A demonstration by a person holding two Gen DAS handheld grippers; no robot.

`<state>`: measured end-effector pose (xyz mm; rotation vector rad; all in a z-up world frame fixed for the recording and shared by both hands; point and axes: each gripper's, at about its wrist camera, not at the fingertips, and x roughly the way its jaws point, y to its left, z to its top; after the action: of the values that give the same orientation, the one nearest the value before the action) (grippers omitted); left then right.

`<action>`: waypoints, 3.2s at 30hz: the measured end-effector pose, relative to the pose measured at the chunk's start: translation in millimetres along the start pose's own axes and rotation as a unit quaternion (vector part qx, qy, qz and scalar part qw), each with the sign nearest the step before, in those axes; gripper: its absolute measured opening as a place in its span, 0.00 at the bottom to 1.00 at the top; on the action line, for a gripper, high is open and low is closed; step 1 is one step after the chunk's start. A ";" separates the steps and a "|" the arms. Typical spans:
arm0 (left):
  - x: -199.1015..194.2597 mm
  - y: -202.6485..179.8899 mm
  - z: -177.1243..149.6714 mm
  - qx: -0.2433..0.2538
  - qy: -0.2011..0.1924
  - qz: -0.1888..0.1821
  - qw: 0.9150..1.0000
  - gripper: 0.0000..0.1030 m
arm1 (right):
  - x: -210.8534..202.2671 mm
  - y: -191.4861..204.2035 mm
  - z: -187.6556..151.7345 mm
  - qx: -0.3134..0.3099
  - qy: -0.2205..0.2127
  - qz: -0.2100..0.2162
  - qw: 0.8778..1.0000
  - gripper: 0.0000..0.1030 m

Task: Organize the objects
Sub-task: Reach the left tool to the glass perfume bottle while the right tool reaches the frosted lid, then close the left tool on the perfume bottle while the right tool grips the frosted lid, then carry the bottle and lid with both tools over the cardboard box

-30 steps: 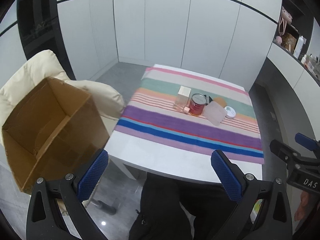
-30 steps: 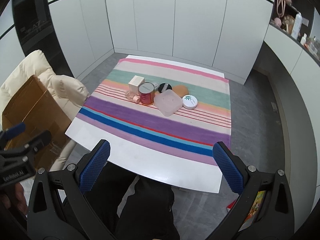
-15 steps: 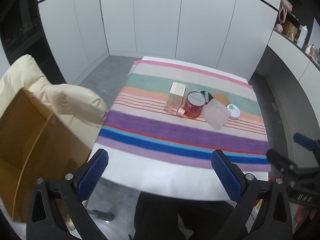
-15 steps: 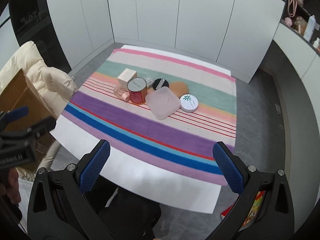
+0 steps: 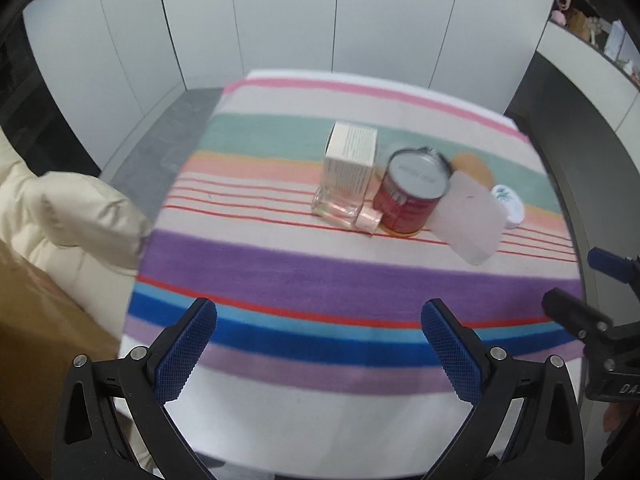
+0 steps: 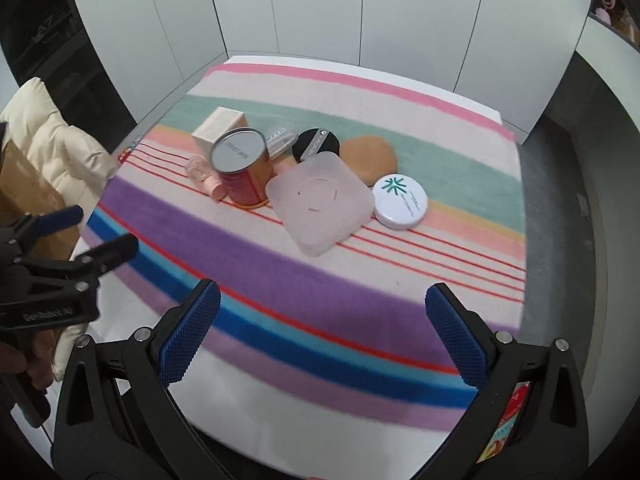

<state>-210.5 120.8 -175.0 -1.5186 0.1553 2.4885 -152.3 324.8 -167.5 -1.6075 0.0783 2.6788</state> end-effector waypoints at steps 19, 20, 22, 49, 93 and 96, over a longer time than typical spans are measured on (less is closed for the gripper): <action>95.4 -18.6 37.9 0.045 0.009 -0.044 0.998 0.86 | 91.5 -7.5 19.3 -0.015 0.027 -0.013 0.999 1.00; 96.7 -19.5 39.8 0.048 0.007 -0.045 0.998 0.85 | 96.4 -8.5 19.3 -0.015 0.029 -0.018 0.999 1.00; 98.5 -22.9 42.2 0.056 -0.002 -0.045 0.997 0.85 | 102.2 -10.0 19.7 -0.012 0.030 -0.018 0.999 1.00; 62.5 -12.6 33.2 0.028 -0.018 -0.047 0.998 0.63 | 76.6 -3.5 31.4 0.004 -0.007 0.018 1.000 0.88; -217.3 24.7 -47.0 -0.059 -0.123 -0.037 0.990 0.63 | -198.2 75.1 -11.2 -0.004 -0.142 -0.011 0.990 0.88; -221.1 28.3 -51.5 -0.060 -0.131 -0.032 0.989 0.63 | -191.3 80.6 -13.8 -0.015 -0.134 -0.012 0.991 0.88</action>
<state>-75.3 53.5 -3.1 -1.1997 -0.0873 2.6568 -53.3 245.9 -2.4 -1.2322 0.0149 2.8598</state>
